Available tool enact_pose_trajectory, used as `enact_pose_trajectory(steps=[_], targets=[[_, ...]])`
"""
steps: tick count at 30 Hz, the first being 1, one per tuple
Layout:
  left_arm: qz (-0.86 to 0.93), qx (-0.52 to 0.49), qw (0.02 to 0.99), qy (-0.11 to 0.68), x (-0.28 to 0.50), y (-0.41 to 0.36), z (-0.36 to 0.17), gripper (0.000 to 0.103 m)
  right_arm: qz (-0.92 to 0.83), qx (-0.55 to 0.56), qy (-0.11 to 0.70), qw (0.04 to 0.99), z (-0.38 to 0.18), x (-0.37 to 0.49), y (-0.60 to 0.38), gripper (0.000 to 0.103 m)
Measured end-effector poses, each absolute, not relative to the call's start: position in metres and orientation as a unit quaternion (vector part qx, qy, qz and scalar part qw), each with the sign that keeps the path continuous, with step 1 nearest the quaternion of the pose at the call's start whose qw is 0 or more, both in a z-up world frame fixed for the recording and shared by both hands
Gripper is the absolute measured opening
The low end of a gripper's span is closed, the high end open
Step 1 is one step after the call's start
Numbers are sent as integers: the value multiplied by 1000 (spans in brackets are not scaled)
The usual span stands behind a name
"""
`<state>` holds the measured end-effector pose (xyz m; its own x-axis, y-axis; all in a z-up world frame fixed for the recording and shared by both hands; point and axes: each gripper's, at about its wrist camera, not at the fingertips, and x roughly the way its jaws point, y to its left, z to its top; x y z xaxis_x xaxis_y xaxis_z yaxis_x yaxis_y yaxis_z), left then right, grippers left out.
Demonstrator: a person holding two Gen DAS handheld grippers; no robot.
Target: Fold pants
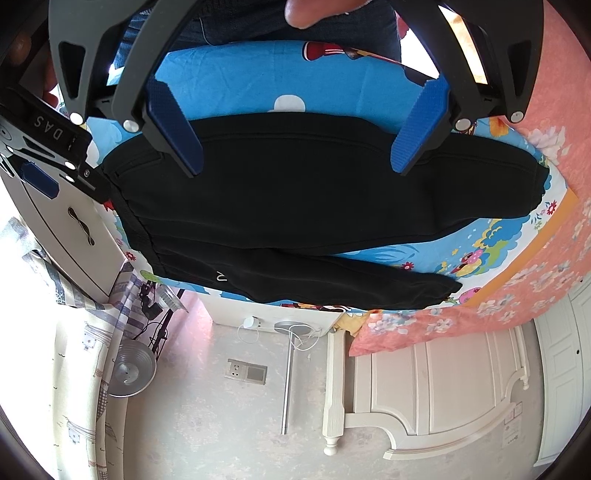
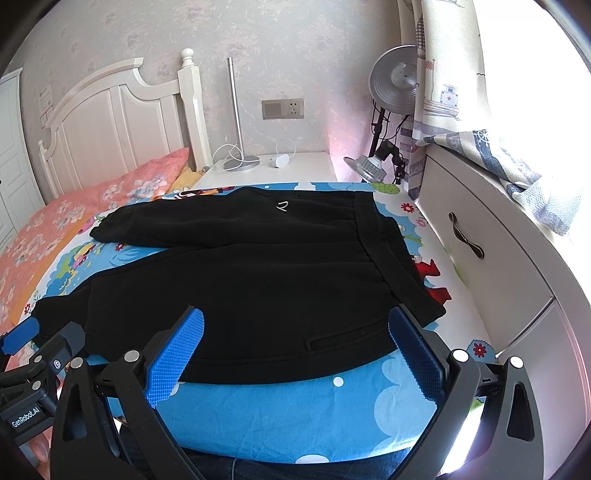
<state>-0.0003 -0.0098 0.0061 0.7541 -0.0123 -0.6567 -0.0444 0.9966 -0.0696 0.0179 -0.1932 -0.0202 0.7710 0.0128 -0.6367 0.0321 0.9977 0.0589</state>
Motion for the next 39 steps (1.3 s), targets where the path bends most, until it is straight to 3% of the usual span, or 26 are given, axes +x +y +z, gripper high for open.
enact_pose_trajectory(steps=[39], targets=[[3, -43, 934, 355, -1, -13, 0, 101, -6, 33, 340, 940, -24, 18, -195, 97]])
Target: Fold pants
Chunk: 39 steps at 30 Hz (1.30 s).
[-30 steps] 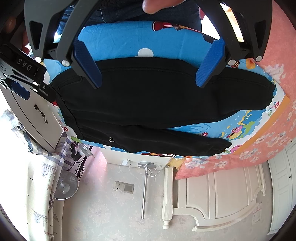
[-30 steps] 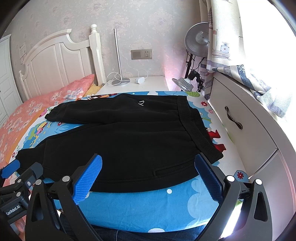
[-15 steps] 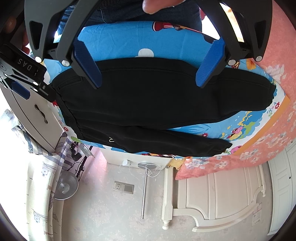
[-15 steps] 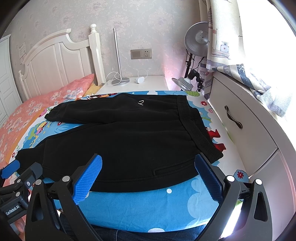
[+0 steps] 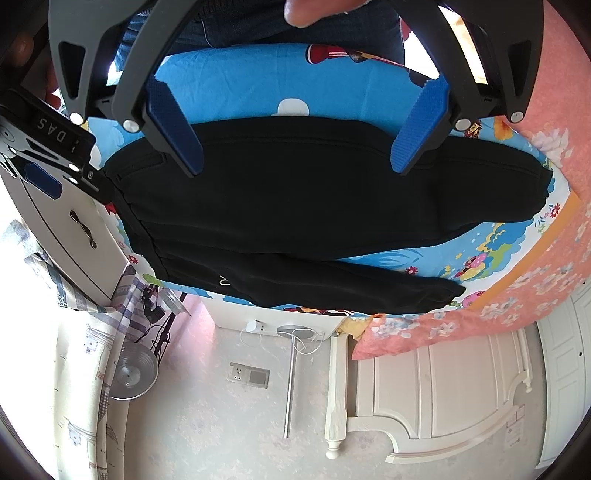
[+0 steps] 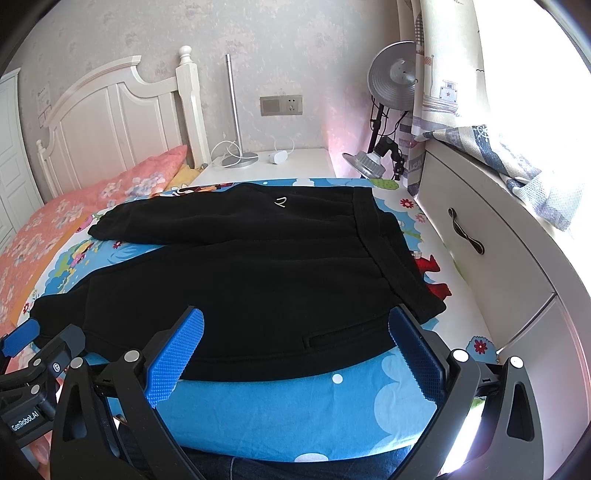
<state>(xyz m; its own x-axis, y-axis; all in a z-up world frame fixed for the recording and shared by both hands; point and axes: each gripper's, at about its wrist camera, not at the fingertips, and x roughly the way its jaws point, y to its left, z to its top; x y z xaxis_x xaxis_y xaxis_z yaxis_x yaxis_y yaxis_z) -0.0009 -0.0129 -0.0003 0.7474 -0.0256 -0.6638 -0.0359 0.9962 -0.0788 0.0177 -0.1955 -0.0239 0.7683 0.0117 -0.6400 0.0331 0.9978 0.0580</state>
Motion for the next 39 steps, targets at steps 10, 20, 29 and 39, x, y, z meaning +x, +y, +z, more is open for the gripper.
enact_pose_trajectory(steps=[10, 20, 29, 39], targets=[[-5, -55, 929, 365, 2, -6, -5, 101, -11, 27, 348, 937, -35, 19, -195, 97], [-44, -105, 912, 395, 19, 5, -29, 101, 5, 76, 408, 910, -64, 115, -254, 97], [-60, -149, 882, 442, 44, 15, -65, 101, 47, 97, 473, 875, -77, 308, -330, 97], [-62, -203, 881, 423, 77, 31, -82, 101, 80, -1, 537, 840, -126, 438, -363, 97]])
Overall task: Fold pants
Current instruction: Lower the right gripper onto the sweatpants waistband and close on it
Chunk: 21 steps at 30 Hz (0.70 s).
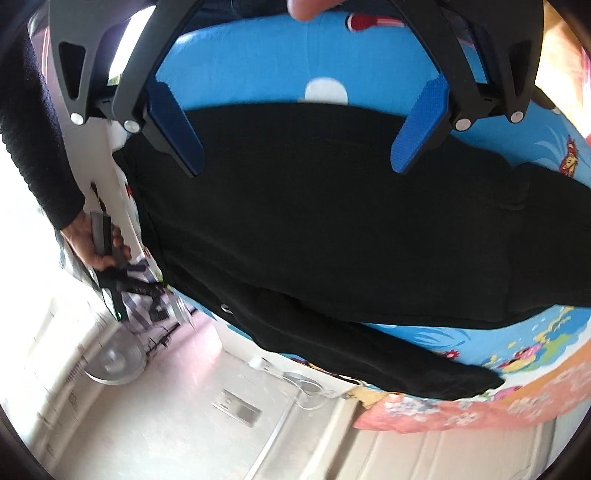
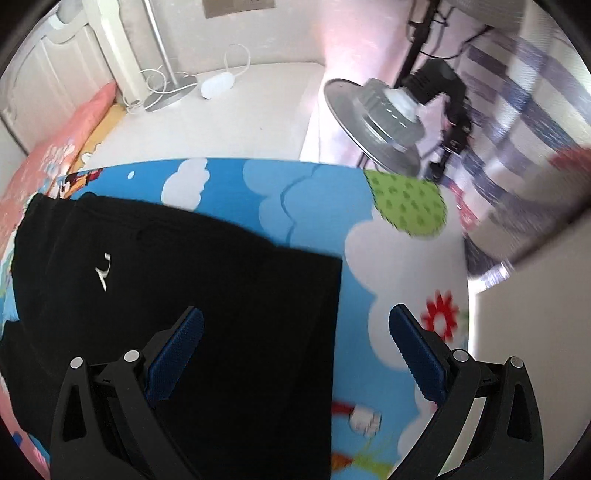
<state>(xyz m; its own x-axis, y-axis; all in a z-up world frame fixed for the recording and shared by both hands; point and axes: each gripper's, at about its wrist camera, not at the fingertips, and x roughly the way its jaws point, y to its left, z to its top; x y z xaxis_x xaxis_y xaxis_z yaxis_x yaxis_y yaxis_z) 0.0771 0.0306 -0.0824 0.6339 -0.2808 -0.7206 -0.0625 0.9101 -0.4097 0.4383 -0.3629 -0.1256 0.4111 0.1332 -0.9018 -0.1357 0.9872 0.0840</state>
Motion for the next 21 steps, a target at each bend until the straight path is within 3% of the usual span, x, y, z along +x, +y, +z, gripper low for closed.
enact_pose_trajectory(steps=[8, 11, 14, 15, 21], targets=[[-72, -198, 883, 419, 99, 30, -89, 101, 117, -21, 561, 820, -151, 473, -369, 95], [-68, -212, 875, 431, 103, 34, -95, 101, 147, -1, 559, 816, -154, 476, -369, 73], [-65, -228, 865, 443, 107, 39, -100, 101, 154, -20, 546, 823, -149, 475, -362, 58], [-63, -229, 864, 443, 107, 41, -100, 101, 153, -27, 542, 826, -147, 475, -361, 43], [-72, -232, 861, 446, 118, 45, -99, 101, 169, -45, 474, 863, -95, 441, -342, 31]])
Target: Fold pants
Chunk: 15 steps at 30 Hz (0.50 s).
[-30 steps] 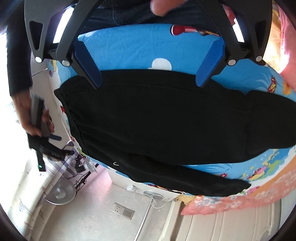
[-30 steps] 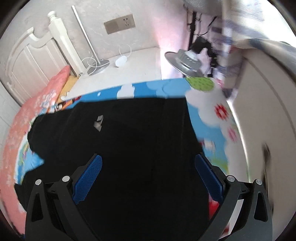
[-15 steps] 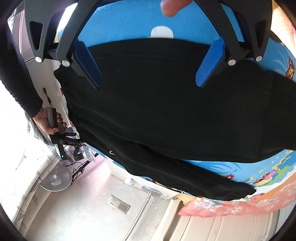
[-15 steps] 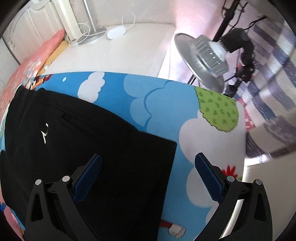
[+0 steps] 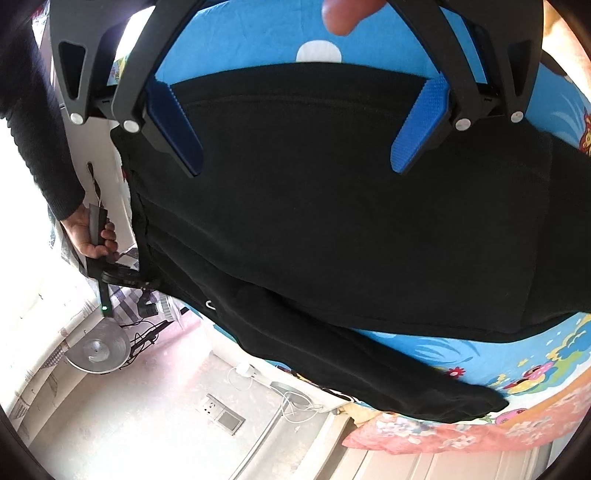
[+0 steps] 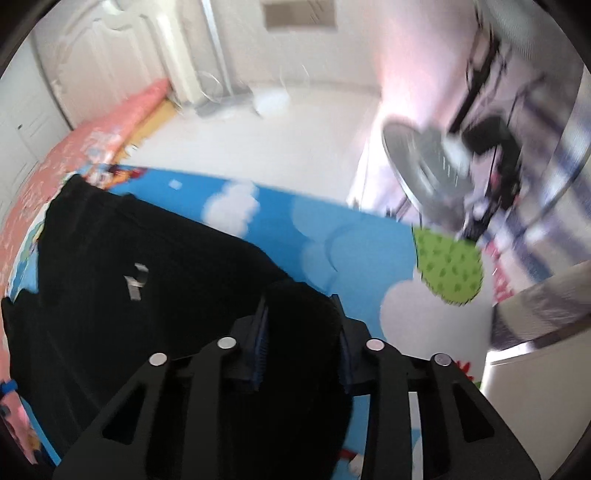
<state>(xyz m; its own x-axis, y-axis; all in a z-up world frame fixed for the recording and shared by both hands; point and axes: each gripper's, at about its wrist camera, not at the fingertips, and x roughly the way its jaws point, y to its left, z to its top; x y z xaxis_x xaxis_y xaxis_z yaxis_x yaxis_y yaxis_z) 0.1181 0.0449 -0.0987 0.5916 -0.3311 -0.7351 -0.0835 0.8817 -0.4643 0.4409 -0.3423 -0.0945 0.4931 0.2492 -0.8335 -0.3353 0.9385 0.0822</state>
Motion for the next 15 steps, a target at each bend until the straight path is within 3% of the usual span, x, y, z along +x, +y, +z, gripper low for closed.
enact_pose_trajectory(steps=[5, 9, 12, 15], targets=[[-92, -247, 866, 425, 129, 53, -86, 101, 202, -80, 356, 909, -29, 341, -309, 30], [-117, -288, 856, 414, 141, 68, -81, 99, 236, -100, 307, 917, -21, 241, -288, 30], [-152, -333, 834, 413, 157, 77, -82, 83, 247, -93, 313, 912, -36, 189, -282, 30], [-216, -396, 786, 423, 180, 73, -92, 74, 249, -69, 336, 906, -61, 160, -282, 30]])
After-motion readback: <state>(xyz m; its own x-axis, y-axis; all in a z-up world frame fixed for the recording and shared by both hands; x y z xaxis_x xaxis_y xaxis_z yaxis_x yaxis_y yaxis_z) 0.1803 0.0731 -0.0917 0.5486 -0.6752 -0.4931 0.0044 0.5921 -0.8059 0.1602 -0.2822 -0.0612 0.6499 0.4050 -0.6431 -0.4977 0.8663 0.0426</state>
